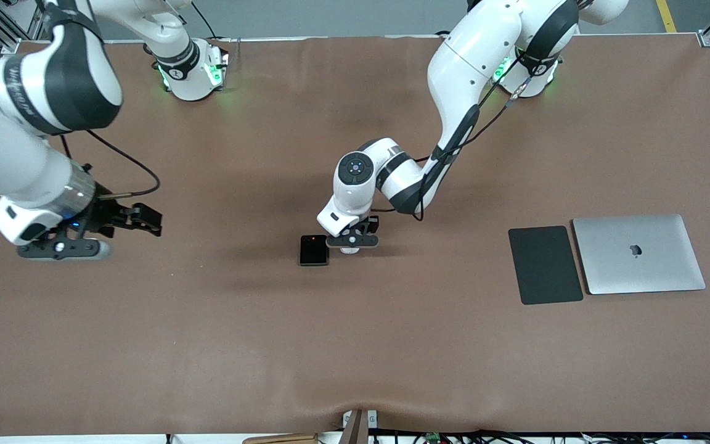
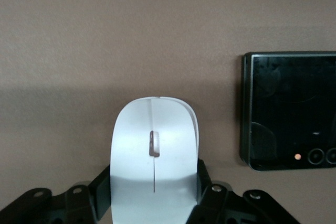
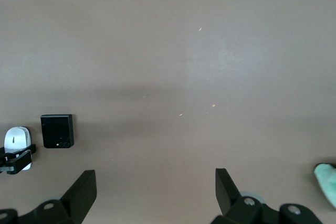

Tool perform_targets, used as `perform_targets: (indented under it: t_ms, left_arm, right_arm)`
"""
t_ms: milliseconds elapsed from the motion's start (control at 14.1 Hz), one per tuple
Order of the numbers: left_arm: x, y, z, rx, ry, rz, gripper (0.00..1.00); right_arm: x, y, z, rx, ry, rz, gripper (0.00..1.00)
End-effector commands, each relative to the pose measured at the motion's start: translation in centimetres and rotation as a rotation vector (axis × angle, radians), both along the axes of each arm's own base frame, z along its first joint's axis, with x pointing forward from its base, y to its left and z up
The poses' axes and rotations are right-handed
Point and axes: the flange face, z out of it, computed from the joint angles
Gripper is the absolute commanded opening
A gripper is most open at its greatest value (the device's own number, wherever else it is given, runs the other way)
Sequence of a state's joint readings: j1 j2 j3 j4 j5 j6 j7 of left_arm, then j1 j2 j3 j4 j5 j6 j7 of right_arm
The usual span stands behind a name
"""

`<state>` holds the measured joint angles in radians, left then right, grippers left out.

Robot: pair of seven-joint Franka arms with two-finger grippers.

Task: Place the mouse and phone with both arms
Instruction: 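Carry the mouse to the pad while the right gripper lowers onto the phone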

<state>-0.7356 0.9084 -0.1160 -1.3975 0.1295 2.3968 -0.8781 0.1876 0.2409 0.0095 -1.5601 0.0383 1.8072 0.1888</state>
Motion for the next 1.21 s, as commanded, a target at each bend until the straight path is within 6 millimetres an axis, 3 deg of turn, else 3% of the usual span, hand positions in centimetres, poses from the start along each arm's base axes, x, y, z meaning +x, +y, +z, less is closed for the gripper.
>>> perform_targets:
  t_ms: [0,213,497,639,852,1136]
  left_arm:
    - [1.4,0.7,1.7,0.041,-0.031,-0.024,0.31]
    - [4.4,3.3,7.5,0.062,-0.067,-0.010,0.28]
    - [9.6,11.0,16.9,0.076,-0.067,0.008,0.28]
    - [12.1,15.8,20.3,0.054,-0.050,0.002,0.28]
    - [15.6,24.8,24.8,0.015,-0.040,-0.031,0.28]
    - [17.6,35.1,26.7,0.058,0.014,-0.036,0.27]
  right_arm:
    - [0.5,2.2,-2.3,0.008,0.026,-0.020,1.00]
    - [0.9,6.6,-6.8,0.000,0.050,0.041,1.00]
    - [1.2,12.7,-12.6,0.002,0.026,0.103,1.00]
    - [1.7,14.1,-15.8,0.002,0.030,0.048,1.00]
    - [1.4,17.4,-20.6,-0.003,0.036,0.055,1.00]
    - [0.8,20.6,-24.6,0.004,0.016,0.066,1.00]
